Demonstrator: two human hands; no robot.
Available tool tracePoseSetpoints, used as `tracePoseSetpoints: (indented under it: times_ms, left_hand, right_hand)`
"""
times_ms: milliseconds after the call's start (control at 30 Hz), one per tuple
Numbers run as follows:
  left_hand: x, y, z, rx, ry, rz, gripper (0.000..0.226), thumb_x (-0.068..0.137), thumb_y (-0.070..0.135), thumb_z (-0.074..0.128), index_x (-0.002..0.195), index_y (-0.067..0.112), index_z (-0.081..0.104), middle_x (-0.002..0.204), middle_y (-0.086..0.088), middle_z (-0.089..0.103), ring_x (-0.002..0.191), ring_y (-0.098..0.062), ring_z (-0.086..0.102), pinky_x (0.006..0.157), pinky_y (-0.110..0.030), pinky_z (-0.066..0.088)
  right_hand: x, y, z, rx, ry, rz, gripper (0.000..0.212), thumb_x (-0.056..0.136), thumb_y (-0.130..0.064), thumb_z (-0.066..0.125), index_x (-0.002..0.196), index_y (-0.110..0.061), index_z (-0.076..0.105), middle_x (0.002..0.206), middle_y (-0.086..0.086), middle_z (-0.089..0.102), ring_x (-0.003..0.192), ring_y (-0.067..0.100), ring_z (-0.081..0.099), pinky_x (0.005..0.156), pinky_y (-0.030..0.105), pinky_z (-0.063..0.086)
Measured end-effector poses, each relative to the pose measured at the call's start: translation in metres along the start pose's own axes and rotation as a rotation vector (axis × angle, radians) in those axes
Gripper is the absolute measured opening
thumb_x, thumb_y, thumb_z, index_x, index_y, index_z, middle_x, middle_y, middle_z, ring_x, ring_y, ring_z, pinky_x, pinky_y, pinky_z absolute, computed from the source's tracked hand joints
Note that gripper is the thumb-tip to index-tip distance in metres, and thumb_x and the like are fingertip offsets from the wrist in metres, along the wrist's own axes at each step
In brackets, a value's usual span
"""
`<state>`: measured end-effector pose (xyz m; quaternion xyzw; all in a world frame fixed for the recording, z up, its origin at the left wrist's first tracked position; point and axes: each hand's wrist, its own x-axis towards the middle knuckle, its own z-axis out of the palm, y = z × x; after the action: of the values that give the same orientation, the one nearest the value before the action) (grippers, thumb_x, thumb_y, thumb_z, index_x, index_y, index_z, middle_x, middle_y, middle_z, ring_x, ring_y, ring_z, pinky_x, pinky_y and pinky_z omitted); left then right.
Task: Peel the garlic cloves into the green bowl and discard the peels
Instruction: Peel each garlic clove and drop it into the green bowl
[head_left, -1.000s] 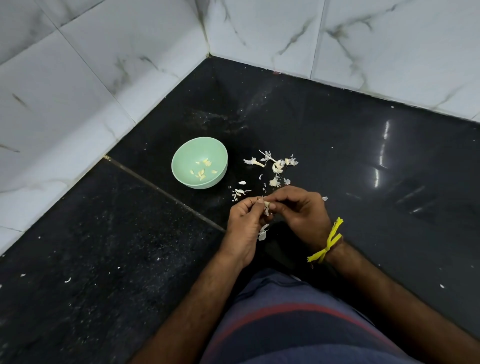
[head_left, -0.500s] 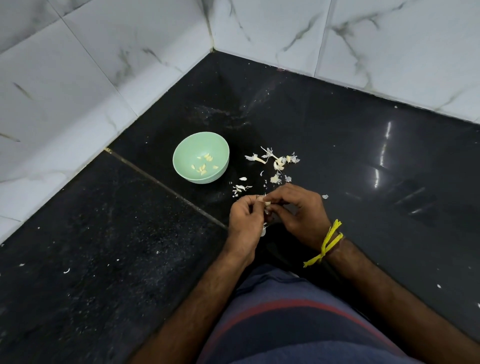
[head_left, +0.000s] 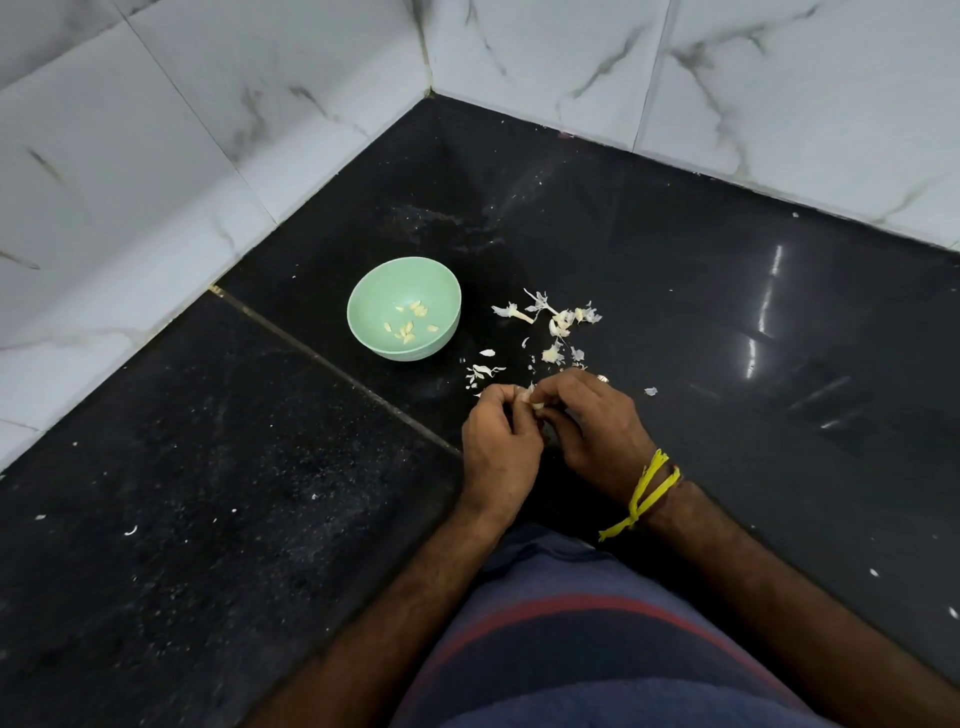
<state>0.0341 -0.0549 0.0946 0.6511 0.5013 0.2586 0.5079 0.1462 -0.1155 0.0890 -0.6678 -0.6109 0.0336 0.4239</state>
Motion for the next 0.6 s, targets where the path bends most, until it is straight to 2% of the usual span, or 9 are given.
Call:
tracePoseSetpoints:
  times_ms: [100,167,367,433,500,600]
  left_hand:
    - [-0.001,0.002,0.001,0.000,0.012,-0.001,0.030,0.089,0.038,0.049,0.095,0.014,0.067,0.089,-0.003,0.072,0.086,-0.024,0.070,0.080,-0.050,0.058]
    - [-0.001,0.004,0.002,-0.011,0.025,-0.005,0.033,0.088,0.040,0.048,0.096,0.014,0.067,0.090,-0.003,0.072,0.087,-0.023,0.070,0.081,-0.048,0.058]
    - [0.001,0.006,0.001,-0.085,0.035,-0.051,0.031,0.089,0.040,0.051,0.097,0.015,0.067,0.090,-0.003,0.072,0.086,-0.021,0.070,0.082,-0.044,0.059]
    - [0.003,0.006,0.001,-0.181,0.026,-0.085,0.025,0.093,0.035,0.055,0.096,0.014,0.068,0.088,-0.006,0.073,0.081,-0.021,0.070,0.076,-0.039,0.060]
    - [0.004,0.008,0.000,-0.304,0.023,-0.112,0.016,0.101,0.019,0.057,0.095,0.009,0.068,0.082,-0.006,0.072,0.071,-0.014,0.066,0.066,-0.030,0.056]
    - [0.005,0.011,0.000,-0.396,0.014,-0.121,0.019,0.104,0.013,0.053,0.095,0.003,0.067,0.067,-0.002,0.066,0.058,-0.009,0.057,0.056,-0.026,0.048]
  right_hand:
    - [-0.001,-0.002,0.002,-0.014,0.025,-0.026,0.009,0.088,0.000,0.058,0.093,-0.002,0.065,0.089,0.007,0.066,0.082,0.019,0.059,0.075,0.025,0.047]
    - [-0.002,-0.002,0.002,-0.021,0.045,-0.037,0.014,0.091,-0.006,0.053,0.093,-0.001,0.066,0.090,0.008,0.067,0.081,0.023,0.061,0.074,0.030,0.049]
    - [-0.005,-0.003,0.004,0.000,0.107,-0.071,0.010,0.090,0.001,0.056,0.090,0.000,0.066,0.089,0.007,0.066,0.080,0.021,0.062,0.074,0.026,0.050]
    - [-0.005,-0.002,0.005,0.045,0.132,-0.026,0.008,0.087,0.004,0.063,0.091,-0.002,0.066,0.090,0.004,0.067,0.082,0.016,0.062,0.075,0.023,0.051]
    - [-0.005,-0.001,0.005,0.153,0.170,0.051,0.011,0.085,0.006,0.067,0.093,-0.002,0.067,0.093,0.002,0.069,0.085,0.014,0.066,0.076,0.027,0.054]
    - [-0.002,-0.007,0.004,0.473,0.201,0.274,0.016,0.085,0.008,0.067,0.095,-0.004,0.065,0.092,0.001,0.071,0.087,0.018,0.070,0.077,0.034,0.058]
